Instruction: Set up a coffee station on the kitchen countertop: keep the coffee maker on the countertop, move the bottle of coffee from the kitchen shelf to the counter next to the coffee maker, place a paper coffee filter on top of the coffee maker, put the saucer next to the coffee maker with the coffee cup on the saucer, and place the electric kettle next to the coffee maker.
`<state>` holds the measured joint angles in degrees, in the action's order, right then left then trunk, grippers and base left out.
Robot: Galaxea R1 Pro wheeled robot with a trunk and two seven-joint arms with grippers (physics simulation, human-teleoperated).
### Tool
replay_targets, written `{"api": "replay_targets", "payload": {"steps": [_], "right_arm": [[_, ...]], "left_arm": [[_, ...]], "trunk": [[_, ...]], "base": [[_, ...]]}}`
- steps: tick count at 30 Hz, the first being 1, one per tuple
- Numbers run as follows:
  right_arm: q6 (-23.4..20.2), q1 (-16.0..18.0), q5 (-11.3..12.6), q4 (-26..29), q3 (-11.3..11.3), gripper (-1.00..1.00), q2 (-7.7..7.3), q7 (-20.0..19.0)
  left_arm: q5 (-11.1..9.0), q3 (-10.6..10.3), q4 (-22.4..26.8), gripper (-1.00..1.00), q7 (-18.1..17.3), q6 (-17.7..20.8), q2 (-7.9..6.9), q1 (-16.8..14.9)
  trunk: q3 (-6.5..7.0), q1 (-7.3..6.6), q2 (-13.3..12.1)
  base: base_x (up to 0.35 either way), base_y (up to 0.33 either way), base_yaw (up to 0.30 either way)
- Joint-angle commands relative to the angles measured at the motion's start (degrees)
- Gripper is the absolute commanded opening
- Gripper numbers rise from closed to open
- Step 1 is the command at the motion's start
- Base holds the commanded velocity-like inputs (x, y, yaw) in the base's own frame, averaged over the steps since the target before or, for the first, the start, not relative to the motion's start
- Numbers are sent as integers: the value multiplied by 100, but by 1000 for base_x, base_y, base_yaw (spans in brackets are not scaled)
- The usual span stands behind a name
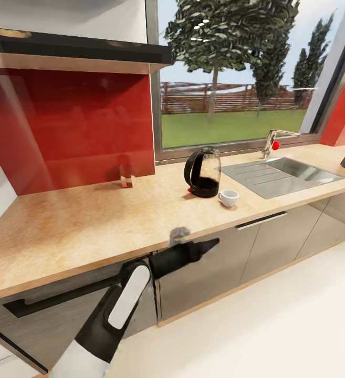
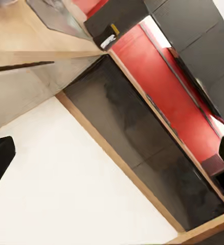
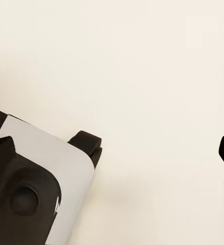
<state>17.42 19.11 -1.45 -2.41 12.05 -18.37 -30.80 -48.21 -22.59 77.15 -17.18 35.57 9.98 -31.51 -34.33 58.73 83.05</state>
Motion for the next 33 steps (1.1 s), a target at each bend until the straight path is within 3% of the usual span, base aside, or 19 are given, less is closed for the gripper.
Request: {"api": "replay_targets", "payload": {"steps": [1, 4, 9, 12, 13, 15, 16, 19, 25, 33], "right_arm": [[66, 3, -13, -22, 18, 100, -2, 22], [324, -99, 30, -22, 17, 100, -3, 129], [659, -180, 76, -23, 17, 100, -1, 347], [756, -215, 87, -23, 17, 100, -2, 447], [778, -226, 89, -23, 17, 100, -4, 465], [791, -243, 93, -23, 17, 100, -6, 476], [801, -255, 98, -23, 15, 100, -7, 483], [816, -293, 105, -28, 10, 100, -2, 492], [816, -316, 107, -31, 10, 100, 11, 495], [816, -321, 101, -32, 17, 100, 30, 496]], "left_arm": [[-5, -15, 2, 100, 215, 45, 2, -233], [15, -73, -1, 100, 1522, 300, 2, -1384], [94, -95, 8, 100, 2152, 575, 2, -2233], [871, -101, 43, 100, 2822, 632, 2, -2501], [1337, -84, 43, 100, 3019, 638, 2, -2548], [1775, -72, 25, 100, 3146, 630, 2, -2578], [2106, -65, 14, 100, 3227, 610, 2, -2598], [2500, -57, -11, 100, 3319, 510, 2, -2621], [2661, -53, -15, 100, 3360, 461, 2, -2630], [2693, -61, -16, 100, 3350, 459, 2, -2632]], "trunk": [[-7, 0, 3], [-7, 0, 3], [-7, 0, 3], [-7, 0, 3], [-7, 0, 3], [-7, 0, 3], [-7, 0, 3], [-7, 0, 3], [-7, 0, 3], [-7, 0, 3]], "base": [[0, 0, 0], [0, 0, 0], [0, 0, 0], [0, 0, 0], [0, 0, 0], [0, 0, 0], [0, 0, 0], [90, 0, 0], [257, 0, 0], [294, 0, 0]]}}
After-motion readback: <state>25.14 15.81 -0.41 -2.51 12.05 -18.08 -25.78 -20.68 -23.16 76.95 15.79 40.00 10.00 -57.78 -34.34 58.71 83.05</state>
